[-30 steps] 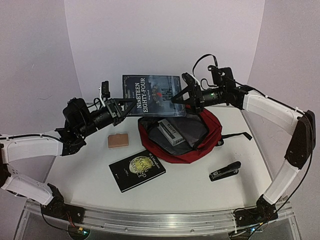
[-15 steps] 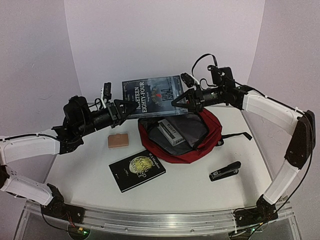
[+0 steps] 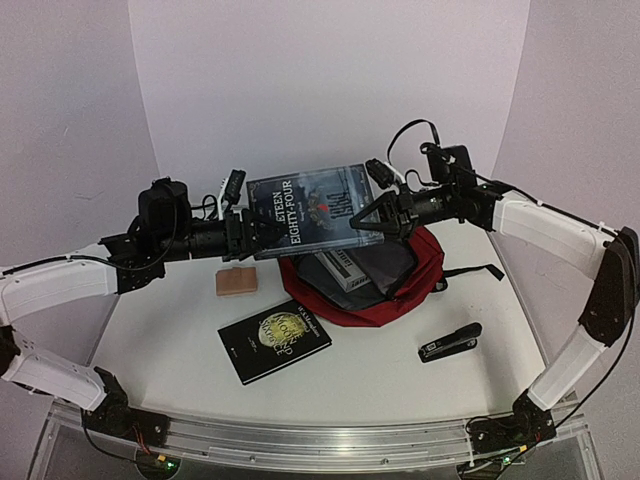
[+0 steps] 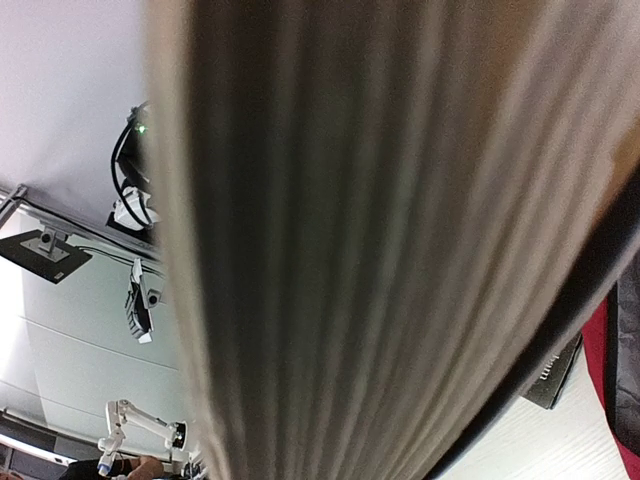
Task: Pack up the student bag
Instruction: Pick up the book from the center of the board.
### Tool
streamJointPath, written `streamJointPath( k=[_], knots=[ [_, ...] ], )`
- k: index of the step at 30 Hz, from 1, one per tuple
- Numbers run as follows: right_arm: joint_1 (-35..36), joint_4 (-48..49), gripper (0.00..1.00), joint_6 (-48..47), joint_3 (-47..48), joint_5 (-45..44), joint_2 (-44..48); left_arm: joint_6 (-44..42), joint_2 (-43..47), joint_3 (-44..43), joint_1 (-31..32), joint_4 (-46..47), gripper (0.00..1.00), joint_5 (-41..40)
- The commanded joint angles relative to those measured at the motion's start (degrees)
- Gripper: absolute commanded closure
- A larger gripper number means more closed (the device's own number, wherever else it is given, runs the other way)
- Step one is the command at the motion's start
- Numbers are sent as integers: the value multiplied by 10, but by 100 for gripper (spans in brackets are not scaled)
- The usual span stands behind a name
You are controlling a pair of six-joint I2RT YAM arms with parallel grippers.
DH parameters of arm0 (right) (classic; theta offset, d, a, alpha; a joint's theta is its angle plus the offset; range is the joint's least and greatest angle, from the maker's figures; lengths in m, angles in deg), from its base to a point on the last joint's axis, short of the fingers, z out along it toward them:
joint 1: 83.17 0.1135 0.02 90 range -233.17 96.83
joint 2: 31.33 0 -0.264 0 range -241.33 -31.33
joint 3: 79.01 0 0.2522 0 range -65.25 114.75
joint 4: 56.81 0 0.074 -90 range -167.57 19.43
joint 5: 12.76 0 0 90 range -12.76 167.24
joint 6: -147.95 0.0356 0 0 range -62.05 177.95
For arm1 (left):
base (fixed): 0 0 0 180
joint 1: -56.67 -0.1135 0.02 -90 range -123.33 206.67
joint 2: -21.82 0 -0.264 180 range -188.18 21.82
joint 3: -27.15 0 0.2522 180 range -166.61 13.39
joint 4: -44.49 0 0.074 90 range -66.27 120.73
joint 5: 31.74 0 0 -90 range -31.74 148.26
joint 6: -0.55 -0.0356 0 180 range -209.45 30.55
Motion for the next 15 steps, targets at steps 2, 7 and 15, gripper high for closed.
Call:
streamJointPath(
  k=[2, 7, 15],
  knots=[
    [16, 39, 100, -23, -3, 64, 35, 26, -19, -23, 4, 103, 59, 62],
    [17, 39, 100, -23, -6, 71, 31, 49, -31, -10, 4, 153, 77, 71],
    [10, 23, 66, -42, 7, -24, 7, 78, -6, 43, 3, 195, 100, 15]
  ],
)
